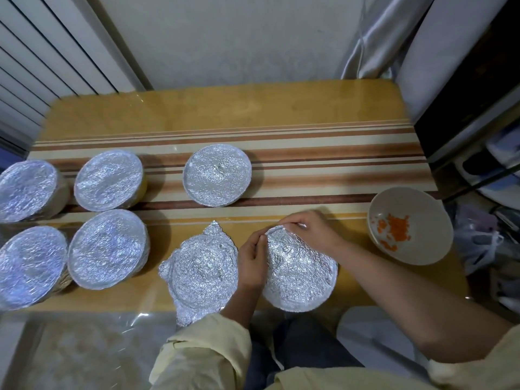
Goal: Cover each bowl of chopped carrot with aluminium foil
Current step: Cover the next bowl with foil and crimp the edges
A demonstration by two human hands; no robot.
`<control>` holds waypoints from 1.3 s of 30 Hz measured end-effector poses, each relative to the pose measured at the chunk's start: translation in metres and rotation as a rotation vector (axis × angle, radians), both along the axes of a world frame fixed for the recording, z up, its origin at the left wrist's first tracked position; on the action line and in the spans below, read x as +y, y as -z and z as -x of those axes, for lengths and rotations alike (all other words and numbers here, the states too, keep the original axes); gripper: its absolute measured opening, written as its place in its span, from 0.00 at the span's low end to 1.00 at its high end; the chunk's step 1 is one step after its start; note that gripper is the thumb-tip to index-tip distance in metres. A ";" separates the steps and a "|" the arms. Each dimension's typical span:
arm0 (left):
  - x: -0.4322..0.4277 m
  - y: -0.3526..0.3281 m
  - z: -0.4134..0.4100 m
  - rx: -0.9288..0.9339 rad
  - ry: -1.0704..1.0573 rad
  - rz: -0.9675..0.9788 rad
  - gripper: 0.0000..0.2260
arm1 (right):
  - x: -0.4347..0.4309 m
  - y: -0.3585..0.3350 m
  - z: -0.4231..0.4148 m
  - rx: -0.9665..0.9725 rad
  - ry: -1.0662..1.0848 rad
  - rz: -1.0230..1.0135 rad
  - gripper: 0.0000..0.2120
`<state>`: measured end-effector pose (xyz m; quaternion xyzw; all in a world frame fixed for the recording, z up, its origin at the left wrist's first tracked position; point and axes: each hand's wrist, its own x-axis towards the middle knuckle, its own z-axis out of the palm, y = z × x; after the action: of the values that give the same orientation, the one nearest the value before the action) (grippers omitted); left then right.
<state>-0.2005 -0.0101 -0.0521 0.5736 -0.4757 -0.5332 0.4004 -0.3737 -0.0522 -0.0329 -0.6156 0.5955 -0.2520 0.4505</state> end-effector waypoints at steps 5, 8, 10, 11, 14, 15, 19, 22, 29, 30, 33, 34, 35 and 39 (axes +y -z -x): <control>0.000 -0.006 0.001 0.003 0.007 0.008 0.14 | 0.001 0.000 -0.002 -0.011 0.023 0.026 0.08; 0.000 -0.005 0.000 -0.012 0.010 -0.007 0.14 | 0.002 -0.004 -0.002 0.001 -0.005 0.020 0.09; 0.000 -0.005 0.000 -0.020 0.009 -0.020 0.15 | 0.003 -0.003 0.000 0.021 -0.022 0.044 0.09; 0.000 -0.005 0.000 -0.027 0.011 -0.021 0.16 | 0.004 -0.002 0.000 0.031 -0.028 0.065 0.09; -0.001 -0.006 0.001 -0.045 0.021 -0.012 0.16 | 0.003 0.000 -0.002 0.049 -0.023 0.075 0.09; -0.001 -0.006 0.001 -0.049 0.018 -0.009 0.16 | 0.003 -0.001 -0.003 0.052 -0.019 0.062 0.09; 0.000 -0.007 0.001 -0.072 0.002 -0.003 0.16 | 0.006 -0.003 0.003 -0.025 -0.031 -0.027 0.13; -0.003 -0.008 -0.001 -0.101 -0.097 0.009 0.16 | 0.007 -0.006 0.012 -0.084 0.154 -0.001 0.15; 0.000 -0.006 -0.007 -0.117 -0.319 -0.079 0.14 | 0.021 0.005 0.017 -0.014 0.302 0.009 0.11; 0.002 -0.007 -0.009 -0.118 -0.334 -0.111 0.12 | 0.022 0.005 0.014 -0.008 0.311 0.015 0.11; 0.003 -0.012 -0.016 -0.198 -0.344 -0.165 0.10 | 0.019 0.004 0.009 -0.046 0.313 0.011 0.10; 0.001 -0.014 -0.018 -0.226 -0.341 -0.174 0.09 | 0.017 0.003 0.008 -0.063 0.297 -0.013 0.10; -0.002 -0.016 -0.019 -0.230 -0.335 -0.178 0.08 | 0.015 0.004 0.008 -0.082 0.280 -0.039 0.10; -0.017 -0.020 -0.019 -0.269 -0.161 -0.124 0.13 | 0.015 0.003 0.011 -0.007 0.319 0.007 0.08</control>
<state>-0.1816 -0.0266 -0.0319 0.6997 -0.4438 -0.4460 0.3384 -0.3846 -0.0369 -0.0360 -0.5139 0.6832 -0.3246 0.4047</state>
